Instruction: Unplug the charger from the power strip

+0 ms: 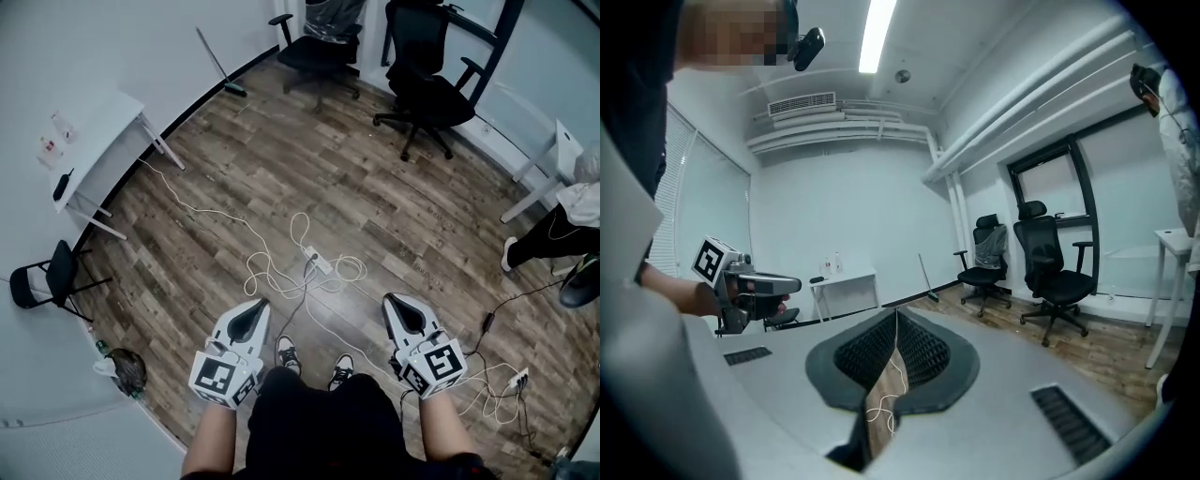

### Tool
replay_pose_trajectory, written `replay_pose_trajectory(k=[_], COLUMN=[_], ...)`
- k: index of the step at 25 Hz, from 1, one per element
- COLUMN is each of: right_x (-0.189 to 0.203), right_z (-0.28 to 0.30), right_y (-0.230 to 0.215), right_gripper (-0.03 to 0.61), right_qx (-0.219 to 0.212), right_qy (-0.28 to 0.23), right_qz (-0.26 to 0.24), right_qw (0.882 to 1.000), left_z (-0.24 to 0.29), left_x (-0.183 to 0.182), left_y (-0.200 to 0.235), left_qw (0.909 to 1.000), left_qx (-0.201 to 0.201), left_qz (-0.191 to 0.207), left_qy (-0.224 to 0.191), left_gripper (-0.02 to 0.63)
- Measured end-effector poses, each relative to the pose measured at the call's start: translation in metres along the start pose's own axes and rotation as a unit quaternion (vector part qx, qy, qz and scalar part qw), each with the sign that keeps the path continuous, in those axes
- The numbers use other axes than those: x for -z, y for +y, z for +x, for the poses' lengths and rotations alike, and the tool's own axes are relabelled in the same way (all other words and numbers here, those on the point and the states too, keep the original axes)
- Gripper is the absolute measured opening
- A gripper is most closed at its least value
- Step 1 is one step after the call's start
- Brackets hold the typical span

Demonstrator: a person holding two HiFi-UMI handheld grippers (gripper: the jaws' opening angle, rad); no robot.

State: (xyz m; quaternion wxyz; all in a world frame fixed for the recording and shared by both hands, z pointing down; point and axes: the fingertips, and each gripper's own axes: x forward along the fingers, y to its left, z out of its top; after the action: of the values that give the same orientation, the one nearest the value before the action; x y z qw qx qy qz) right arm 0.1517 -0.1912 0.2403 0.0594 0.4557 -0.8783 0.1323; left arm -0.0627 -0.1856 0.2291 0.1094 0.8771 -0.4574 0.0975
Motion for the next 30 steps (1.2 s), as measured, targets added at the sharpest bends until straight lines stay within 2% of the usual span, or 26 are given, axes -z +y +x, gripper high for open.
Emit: replay_pose_trajectory(k=[4, 9, 13, 17, 23, 26, 30], right_x=[0.002, 0.023, 0.046, 0.088, 0.184, 0.247, 0.352], right_z=[0.037, 0.099, 0.134, 0.166, 0.215, 0.243, 0.280], right_y=[0.006, 0.008, -0.005, -0.032, -0.085, -0.111, -0.156], right_gripper=[0.023, 0.023, 0.023, 0.023, 0.023, 0.023, 0.025], right_qx=[0.027, 0.049, 0.063, 0.067, 0.040, 0.029, 0.032], right_qy=[0.008, 0.028, 0.042, 0.074, 0.122, 0.138, 0.162], right_qz=[-0.002, -0.024, -0.014, -0.008, 0.010, 0.005, 0.017], right_qw=[1.000, 0.998, 0.997, 0.995, 0.992, 0.990, 0.986], left_z=[0.018, 0.039, 0.061, 0.098, 0.179, 0.216, 0.265], left_x=[-0.001, 0.011, 0.037, 0.074, 0.154, 0.219, 0.324], left_y=[0.042, 0.096, 0.128, 0.146, 0.155, 0.164, 0.184], left_qw=[0.9995, 0.9974, 0.9956, 0.9951, 0.9944, 0.9936, 0.9915], left_qx=[0.032, 0.067, 0.083, 0.084, 0.079, 0.076, 0.057], left_qz=[0.003, 0.014, 0.005, -0.008, -0.016, -0.032, -0.043], left_qy=[0.006, 0.024, 0.042, 0.051, 0.068, 0.078, 0.109], left_gripper=[0.023, 0.023, 0.023, 0.023, 0.023, 0.023, 0.023])
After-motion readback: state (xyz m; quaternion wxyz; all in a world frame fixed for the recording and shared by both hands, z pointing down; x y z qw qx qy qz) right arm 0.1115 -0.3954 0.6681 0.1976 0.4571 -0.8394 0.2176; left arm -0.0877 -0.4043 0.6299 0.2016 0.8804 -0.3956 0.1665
